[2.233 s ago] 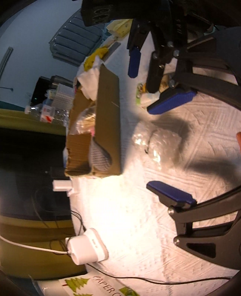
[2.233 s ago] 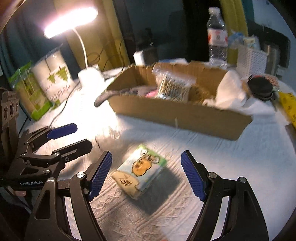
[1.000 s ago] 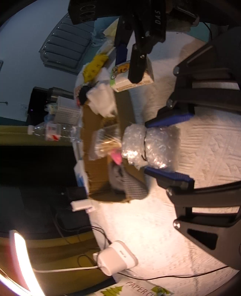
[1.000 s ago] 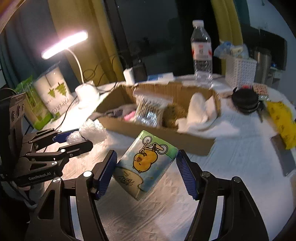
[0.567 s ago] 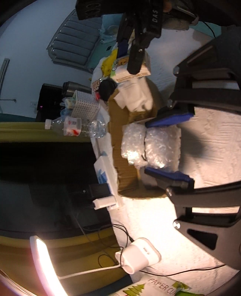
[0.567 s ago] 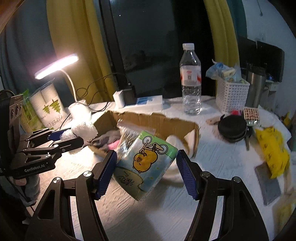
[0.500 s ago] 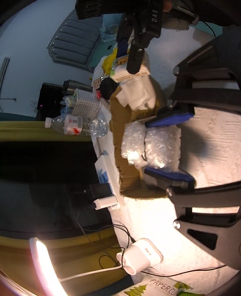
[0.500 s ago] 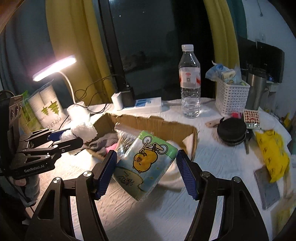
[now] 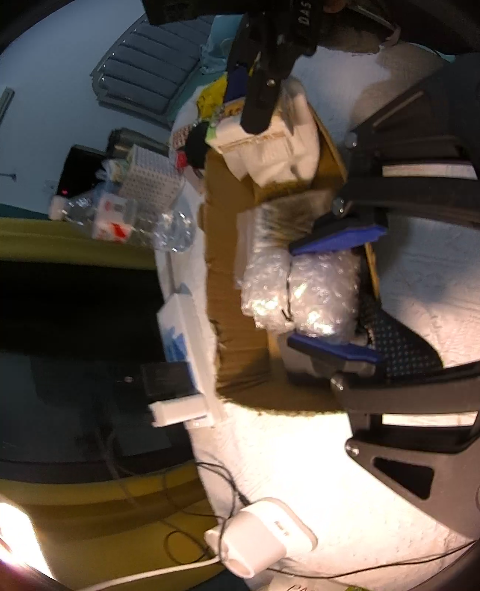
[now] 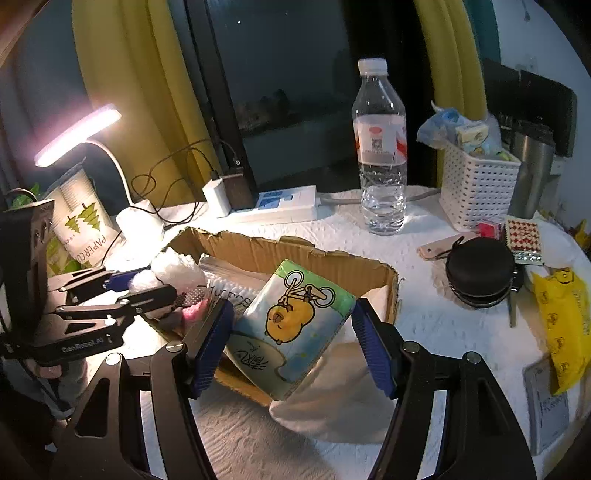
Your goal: Organize soft objects
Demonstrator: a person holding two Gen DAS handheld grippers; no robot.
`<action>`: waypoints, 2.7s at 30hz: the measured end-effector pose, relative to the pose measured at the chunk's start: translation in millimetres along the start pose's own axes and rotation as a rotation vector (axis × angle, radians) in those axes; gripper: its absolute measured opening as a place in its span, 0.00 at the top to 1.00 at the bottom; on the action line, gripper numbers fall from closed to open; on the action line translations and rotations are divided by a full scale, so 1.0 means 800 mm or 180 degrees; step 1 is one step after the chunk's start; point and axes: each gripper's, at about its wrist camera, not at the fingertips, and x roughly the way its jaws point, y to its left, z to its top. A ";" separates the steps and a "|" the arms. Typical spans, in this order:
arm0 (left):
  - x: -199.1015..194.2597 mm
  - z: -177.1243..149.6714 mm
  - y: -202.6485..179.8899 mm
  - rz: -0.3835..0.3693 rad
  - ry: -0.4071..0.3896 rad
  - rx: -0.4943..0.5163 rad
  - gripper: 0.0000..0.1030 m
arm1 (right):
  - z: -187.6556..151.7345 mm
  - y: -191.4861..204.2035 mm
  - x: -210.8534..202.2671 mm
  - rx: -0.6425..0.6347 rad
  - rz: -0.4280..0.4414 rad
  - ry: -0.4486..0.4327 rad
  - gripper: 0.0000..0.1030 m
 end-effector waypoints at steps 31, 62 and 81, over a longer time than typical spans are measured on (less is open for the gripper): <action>-0.101 -0.023 -0.003 0.0049 -0.0432 -0.0016 0.08 | -0.014 0.051 -0.053 -0.0133 -0.0273 -0.0144 0.23; -0.296 -0.096 -0.036 -0.0082 -0.1066 0.0096 0.08 | -0.083 0.162 -0.220 -0.0320 -0.0457 -0.0695 0.23; -0.409 -0.087 -0.058 0.0108 -0.1613 0.0223 0.08 | -0.073 0.211 -0.342 -0.0510 -0.0707 -0.1238 0.23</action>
